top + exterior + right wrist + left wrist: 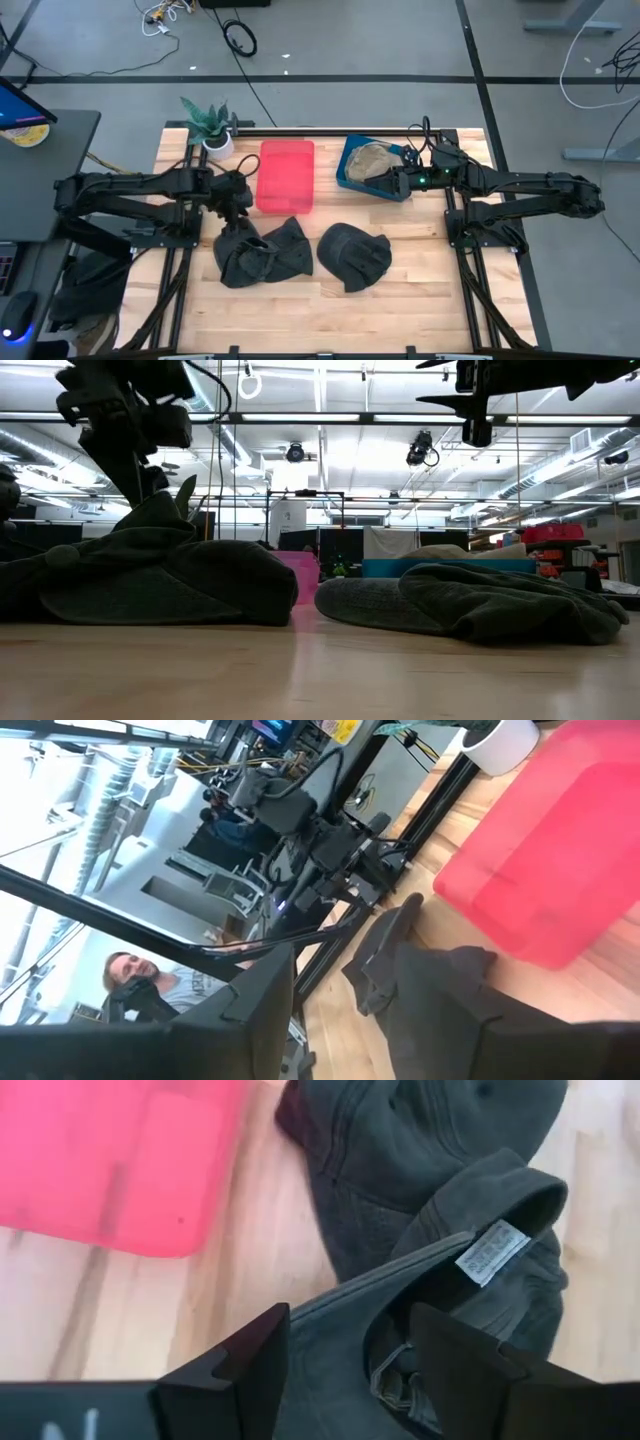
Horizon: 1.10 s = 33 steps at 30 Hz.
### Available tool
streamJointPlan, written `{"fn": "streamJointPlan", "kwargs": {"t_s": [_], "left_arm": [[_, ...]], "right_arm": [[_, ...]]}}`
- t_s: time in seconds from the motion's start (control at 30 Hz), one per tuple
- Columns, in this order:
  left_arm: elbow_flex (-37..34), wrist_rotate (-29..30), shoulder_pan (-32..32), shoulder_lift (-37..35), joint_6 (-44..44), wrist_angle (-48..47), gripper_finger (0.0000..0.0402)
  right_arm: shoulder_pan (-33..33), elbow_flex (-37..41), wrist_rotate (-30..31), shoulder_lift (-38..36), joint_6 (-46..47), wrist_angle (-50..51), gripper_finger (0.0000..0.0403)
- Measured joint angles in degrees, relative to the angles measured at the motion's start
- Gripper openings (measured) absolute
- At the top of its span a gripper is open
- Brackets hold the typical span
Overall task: Pick & Place hat
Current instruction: Put the left black cap into the blue bin
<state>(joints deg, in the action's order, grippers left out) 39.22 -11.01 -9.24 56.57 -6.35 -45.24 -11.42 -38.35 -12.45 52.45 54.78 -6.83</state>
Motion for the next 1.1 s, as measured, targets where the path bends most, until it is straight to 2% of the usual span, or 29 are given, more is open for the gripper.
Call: {"fn": "streamJointPlan", "kwargs": {"t_s": [0.23,0.37,0.67,1.1], "left_arm": [[0.0,-4.2,-3.9,6.2,0.5,1.4,0.0208],[0.0,-5.1,-4.2,9.5,3.0,3.6,0.0214],[0.0,-11.4,-4.2,16.3,4.8,5.7,0.0216],[0.0,-18.0,-4.0,16.8,6.4,5.6,0.0210]], "right_arm": [[0.0,0.0,0.0,0.0,0.0,0.2,0.0181],[0.0,0.0,0.0,0.0,0.0,0.3,0.0181],[0.0,0.0,0.0,0.0,-0.2,0.5,0.0181],[0.0,0.0,0.0,0.0,-1.2,0.7,0.0181]]}}
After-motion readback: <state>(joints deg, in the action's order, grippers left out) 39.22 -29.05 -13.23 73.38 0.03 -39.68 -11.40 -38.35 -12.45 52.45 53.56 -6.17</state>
